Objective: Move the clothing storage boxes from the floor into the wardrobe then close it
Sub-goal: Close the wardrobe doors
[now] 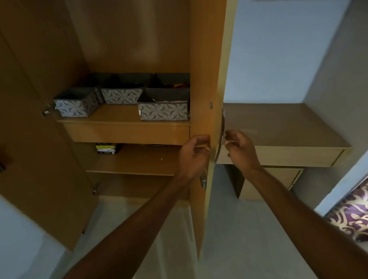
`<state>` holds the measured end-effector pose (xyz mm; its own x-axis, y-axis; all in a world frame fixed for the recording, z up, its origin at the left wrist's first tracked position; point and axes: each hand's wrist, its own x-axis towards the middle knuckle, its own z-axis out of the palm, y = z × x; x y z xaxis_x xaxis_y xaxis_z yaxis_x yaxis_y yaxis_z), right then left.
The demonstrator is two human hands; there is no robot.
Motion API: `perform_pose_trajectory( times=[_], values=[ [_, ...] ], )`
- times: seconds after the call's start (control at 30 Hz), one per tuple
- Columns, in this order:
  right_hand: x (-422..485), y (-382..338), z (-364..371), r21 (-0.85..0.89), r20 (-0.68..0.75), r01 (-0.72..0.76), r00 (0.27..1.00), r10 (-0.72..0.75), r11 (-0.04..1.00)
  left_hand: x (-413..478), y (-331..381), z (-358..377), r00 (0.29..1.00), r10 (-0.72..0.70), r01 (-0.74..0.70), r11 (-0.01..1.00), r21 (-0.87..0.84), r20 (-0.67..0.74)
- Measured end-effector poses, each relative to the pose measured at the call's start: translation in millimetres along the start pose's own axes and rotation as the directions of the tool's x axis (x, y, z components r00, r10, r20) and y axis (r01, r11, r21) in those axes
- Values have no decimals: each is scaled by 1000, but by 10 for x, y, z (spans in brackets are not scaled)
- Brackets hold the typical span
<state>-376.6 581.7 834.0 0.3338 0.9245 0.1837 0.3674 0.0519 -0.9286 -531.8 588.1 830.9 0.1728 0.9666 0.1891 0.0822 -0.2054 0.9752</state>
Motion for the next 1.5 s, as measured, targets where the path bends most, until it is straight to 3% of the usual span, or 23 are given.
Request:
perform_pose_trajectory(
  times=[0.13,0.53,0.77,1.03,1.5],
  values=[
    [55,-63,66,1,81,31,996,-31,1000,25,27,36,1000,-18,18,1000,15,4],
    [65,-32,473,-24,72,132,989,-130,991,-203,-35,-361,997,35,-37,999,-37,-65],
    [123,-196,1060,-36,181,221,961,-211,975,-134,-162,-973,971,52,-56,998,-13,-232],
    [364,-532,1964,65,326,245,911,-253,967,200,-389,-1826,925,50,-49,999,14,-376],
    [1238,-844,3673,-1,220,273,939,-266,962,1459,-640,-3226,958,-1,8,1000,22,-286]
  ],
)
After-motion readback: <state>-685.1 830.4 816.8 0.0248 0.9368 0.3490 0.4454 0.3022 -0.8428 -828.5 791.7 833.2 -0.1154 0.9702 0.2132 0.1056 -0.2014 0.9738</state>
